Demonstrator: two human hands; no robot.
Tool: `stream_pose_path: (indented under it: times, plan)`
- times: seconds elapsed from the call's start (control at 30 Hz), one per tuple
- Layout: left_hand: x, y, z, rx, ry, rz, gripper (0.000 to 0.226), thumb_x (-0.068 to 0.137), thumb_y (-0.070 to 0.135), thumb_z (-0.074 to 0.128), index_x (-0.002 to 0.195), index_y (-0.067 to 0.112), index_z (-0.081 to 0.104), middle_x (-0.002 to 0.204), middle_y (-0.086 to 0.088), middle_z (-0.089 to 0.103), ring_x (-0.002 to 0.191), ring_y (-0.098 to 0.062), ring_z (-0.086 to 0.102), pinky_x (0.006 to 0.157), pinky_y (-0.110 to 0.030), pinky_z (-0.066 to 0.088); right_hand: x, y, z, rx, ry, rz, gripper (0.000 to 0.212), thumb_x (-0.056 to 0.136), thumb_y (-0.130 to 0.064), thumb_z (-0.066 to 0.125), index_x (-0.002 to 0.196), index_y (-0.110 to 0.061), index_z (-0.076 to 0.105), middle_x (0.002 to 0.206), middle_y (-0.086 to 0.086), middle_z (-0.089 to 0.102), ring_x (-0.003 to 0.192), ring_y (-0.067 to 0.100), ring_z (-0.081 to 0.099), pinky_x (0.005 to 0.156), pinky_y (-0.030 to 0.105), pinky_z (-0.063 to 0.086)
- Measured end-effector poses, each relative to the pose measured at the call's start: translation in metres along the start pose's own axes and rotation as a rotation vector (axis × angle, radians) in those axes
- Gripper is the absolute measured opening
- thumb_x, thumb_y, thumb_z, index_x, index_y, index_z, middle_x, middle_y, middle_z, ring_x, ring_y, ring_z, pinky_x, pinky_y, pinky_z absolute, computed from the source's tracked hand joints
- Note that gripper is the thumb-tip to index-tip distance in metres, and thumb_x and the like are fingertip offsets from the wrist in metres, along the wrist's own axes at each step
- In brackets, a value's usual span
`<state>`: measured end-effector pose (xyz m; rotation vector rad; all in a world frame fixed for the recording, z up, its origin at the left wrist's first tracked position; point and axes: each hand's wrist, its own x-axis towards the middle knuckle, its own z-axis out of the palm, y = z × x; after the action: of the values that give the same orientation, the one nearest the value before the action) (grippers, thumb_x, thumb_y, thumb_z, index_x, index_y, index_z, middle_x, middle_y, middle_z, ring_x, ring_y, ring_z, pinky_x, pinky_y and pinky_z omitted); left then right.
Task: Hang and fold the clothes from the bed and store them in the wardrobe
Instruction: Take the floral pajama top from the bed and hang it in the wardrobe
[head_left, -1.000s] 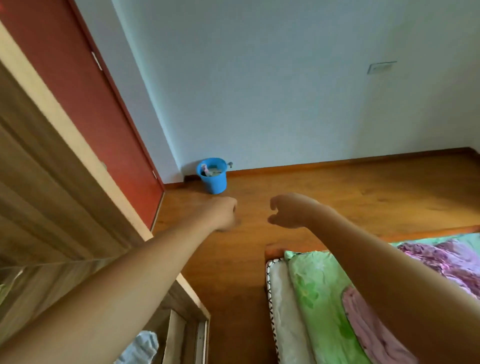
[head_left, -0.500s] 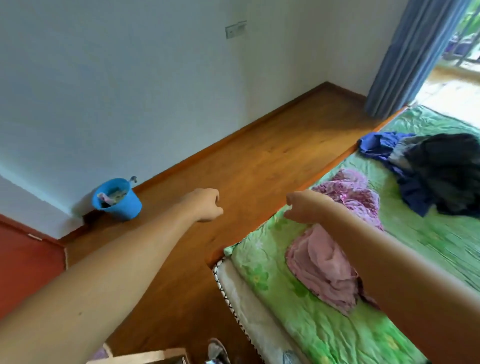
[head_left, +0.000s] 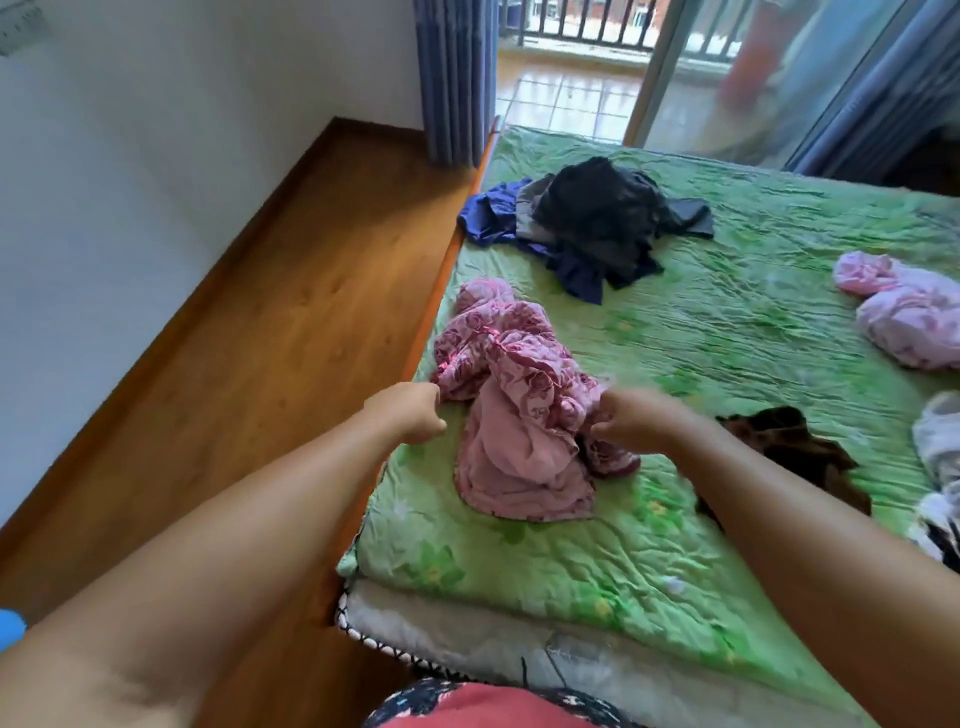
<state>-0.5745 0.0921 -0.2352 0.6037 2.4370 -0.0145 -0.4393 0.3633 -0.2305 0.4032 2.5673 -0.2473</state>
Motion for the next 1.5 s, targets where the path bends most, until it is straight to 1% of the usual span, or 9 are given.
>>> stream_pose_path:
  times: [0.27,0.37,0.57,0.67,0.93,1.1,1.33,1.43,1.5]
  plan:
    - [0.104,0.027,0.022,0.071,-0.053,0.087,0.046,0.086,0.036,0.057,0.129,0.022,0.05,0.122,-0.005,0.06,0.107,-0.028,0.06,0.085,-0.044,0.055,0.057,0.017,0.057,0.09,-0.035,0.104,0.039,0.089,-0.045,0.056,0.117,-0.019,0.051,0.118,0.017,0.064,0.104,0.035,0.063,0.074,0.037,0.049]
    - [0.155,0.025,0.038,0.069,-0.031,0.031,0.044,0.087,0.037,0.059,0.127,0.021,0.048,0.12,-0.006,0.056,0.105,-0.029,0.06,0.08,-0.043,0.055,0.107,0.013,0.081,0.117,-0.016,0.096,0.055,0.092,-0.046,0.056,0.138,-0.02,0.041,0.134,0.017,0.05,0.117,0.039,0.054,0.092,0.049,0.052]
    - [0.258,0.003,0.075,0.043,0.003,-0.088,0.04,0.09,0.033,0.061,0.126,0.022,0.047,0.131,-0.008,0.049,0.116,-0.032,0.056,0.087,-0.048,0.055,0.226,-0.013,0.118,0.046,0.243,-0.073,0.063,0.094,-0.032,0.055,0.151,-0.02,0.03,0.149,0.015,0.034,0.132,0.039,0.036,0.095,0.05,0.048]
    - [0.305,-0.004,0.096,0.04,-0.007,-0.091,0.041,0.091,0.029,0.06,0.127,0.018,0.046,0.13,-0.009,0.05,0.121,-0.033,0.053,0.091,-0.051,0.053,0.273,-0.027,0.151,0.029,0.212,-0.045,0.073,0.098,-0.033,0.051,0.159,-0.022,0.012,0.158,0.015,0.022,0.14,0.04,0.028,0.105,0.053,0.04]
    - [0.389,-0.011,0.163,0.199,0.045,-0.088,0.083,0.091,0.03,0.066,0.156,0.016,0.016,0.143,-0.011,0.041,0.131,-0.035,0.045,0.102,-0.053,0.039,0.328,0.006,0.221,0.054,0.144,0.167,0.112,0.085,-0.043,0.065,0.157,-0.012,-0.016,0.159,0.019,0.018,0.143,0.036,0.028,0.102,0.054,0.041]
    - [0.399,-0.016,0.161,0.122,0.304,0.022,0.029,0.089,0.004,0.057,0.115,0.011,0.047,0.114,-0.015,0.058,0.108,-0.04,0.058,0.078,-0.048,0.046,0.329,0.025,0.209,0.098,0.201,0.062,0.082,0.094,-0.02,0.05,0.16,-0.009,0.004,0.143,0.012,0.043,0.126,0.036,0.048,0.087,0.05,0.048]
    - [0.331,-0.023,0.089,-0.16,0.299,0.03,0.031,0.078,0.009,0.05,0.109,0.016,0.049,0.099,-0.019,0.064,0.087,-0.042,0.06,0.064,-0.039,0.042,0.265,0.051,0.14,0.244,0.304,0.07,0.042,0.105,-0.029,0.029,0.146,-0.031,0.021,0.143,0.022,0.045,0.098,0.047,0.061,0.074,0.043,0.044]
    - [0.291,-0.018,0.03,-0.16,0.331,0.084,0.027,0.076,0.012,0.048,0.103,0.017,0.05,0.098,-0.02,0.065,0.078,-0.037,0.053,0.066,-0.042,0.049,0.235,0.056,0.084,0.094,0.343,0.136,0.057,0.102,-0.011,0.037,0.153,-0.024,0.016,0.151,0.018,0.018,0.099,0.048,0.061,0.071,0.049,0.047]
    - [0.263,-0.01,-0.013,-0.097,0.366,0.132,0.016,0.078,0.018,0.048,0.093,0.021,0.044,0.095,-0.019,0.065,0.074,-0.034,0.048,0.063,-0.039,0.044,0.211,0.052,0.037,-0.002,0.372,0.127,0.062,0.101,-0.005,0.038,0.158,-0.018,0.017,0.141,0.017,0.03,0.103,0.045,0.061,0.079,0.051,0.051]
